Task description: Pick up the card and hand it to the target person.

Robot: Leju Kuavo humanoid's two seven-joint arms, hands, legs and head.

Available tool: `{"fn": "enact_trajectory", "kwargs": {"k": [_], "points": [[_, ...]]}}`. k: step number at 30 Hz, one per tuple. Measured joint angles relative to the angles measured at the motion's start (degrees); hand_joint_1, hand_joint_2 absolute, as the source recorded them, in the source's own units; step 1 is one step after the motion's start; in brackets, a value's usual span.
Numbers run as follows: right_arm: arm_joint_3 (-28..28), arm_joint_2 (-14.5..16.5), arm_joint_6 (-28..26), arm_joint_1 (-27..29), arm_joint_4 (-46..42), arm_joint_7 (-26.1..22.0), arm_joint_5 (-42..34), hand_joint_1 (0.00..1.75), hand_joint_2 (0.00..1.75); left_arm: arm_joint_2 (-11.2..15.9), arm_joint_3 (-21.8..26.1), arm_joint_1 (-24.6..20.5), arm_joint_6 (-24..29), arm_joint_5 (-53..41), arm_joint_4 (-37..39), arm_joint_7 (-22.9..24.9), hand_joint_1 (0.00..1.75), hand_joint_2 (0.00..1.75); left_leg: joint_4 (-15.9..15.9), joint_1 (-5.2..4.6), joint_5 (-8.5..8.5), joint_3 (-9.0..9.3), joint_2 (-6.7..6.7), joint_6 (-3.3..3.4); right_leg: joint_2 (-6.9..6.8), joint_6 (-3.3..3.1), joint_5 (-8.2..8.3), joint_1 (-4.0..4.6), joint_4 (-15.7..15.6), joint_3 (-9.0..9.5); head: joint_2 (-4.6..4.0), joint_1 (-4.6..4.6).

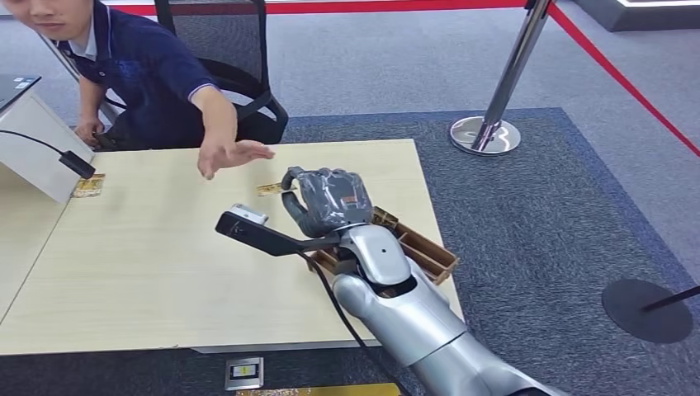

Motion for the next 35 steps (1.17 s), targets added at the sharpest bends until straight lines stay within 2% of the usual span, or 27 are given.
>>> {"fn": "enact_trajectory", "kwargs": {"k": [5,11,19,25,26,29,30,35], "points": [[2.5,1.0,0.0,-7.3,7.5,2.5,-6.5,1.75,1.75,0.0,-0.1,-0.1,-0.1,-0.3,0.0,0.5,0.00,0.00,0.0,0.01,0.09,-0.03,-0.01,-0.01,0.00,0.01,0.07,0.00,0.0,-0.01,0.00,0.00],[12.1,1.0,0.6,-14.2,14.1,6.4,-18.3,1.75,1.75,-0.4,0.0,-0.1,-0.1,-0.3,0.1,0.8,0.00,0.00,0.0,0.01,0.10,-0.03,-0.01,-0.03,0.00,0.01,0.10,0.00,0.0,-0.02,0.00,0.00],[23.5,1.0,0.5,-17.0,16.5,7.8,-26.9,1.75,1.75,-0.7,0.0,-0.1,-0.1,-0.3,0.2,0.9,0.00,0.00,0.0,0.01,0.10,-0.05,-0.01,-0.03,0.00,0.01,0.10,0.00,0.0,-0.02,0.00,0.00],[28.8,1.0,0.1,-17.9,17.3,8.1,-29.9,1.75,1.75,-0.7,0.0,-0.1,-0.2,-0.2,0.2,0.7,0.00,0.00,0.0,0.01,0.10,-0.04,-0.01,-0.03,0.00,0.02,0.10,0.00,0.0,-0.02,0.00,-0.01],[29.4,1.0,-0.1,-18.1,17.4,8.1,-30.4,1.60,1.75,-0.7,0.0,-0.1,-0.2,-0.2,0.2,0.7,0.00,0.00,0.0,0.01,0.10,-0.03,-0.01,-0.03,0.00,0.02,0.11,0.00,0.0,-0.02,0.00,-0.01],[30.8,1.0,-1.0,-18.6,17.8,7.9,-31.9,0.29,1.75,-0.7,0.0,-0.1,-0.2,-0.1,0.3,0.7,0.00,0.00,0.0,0.01,0.10,-0.03,-0.01,-0.03,0.00,0.03,0.11,0.00,0.0,-0.01,0.00,-0.01],[31.2,1.0,-1.4,-18.7,17.9,7.8,-32.5,0.00,1.75,-0.7,0.0,-0.1,-0.2,-0.1,0.3,0.7,0.00,0.00,0.0,0.01,0.10,-0.03,-0.01,-0.03,0.00,0.03,0.12,0.00,0.0,-0.01,0.00,-0.01],[31.8,1.0,-3.8,-19.2,17.9,5.9,-35.7,0.00,1.75,-0.7,0.1,-0.1,0.0,0.2,0.3,0.5,0.00,0.00,0.0,0.01,0.10,-0.03,-0.01,-0.03,0.00,0.04,0.12,0.00,0.0,-0.02,0.00,0.00]]}}
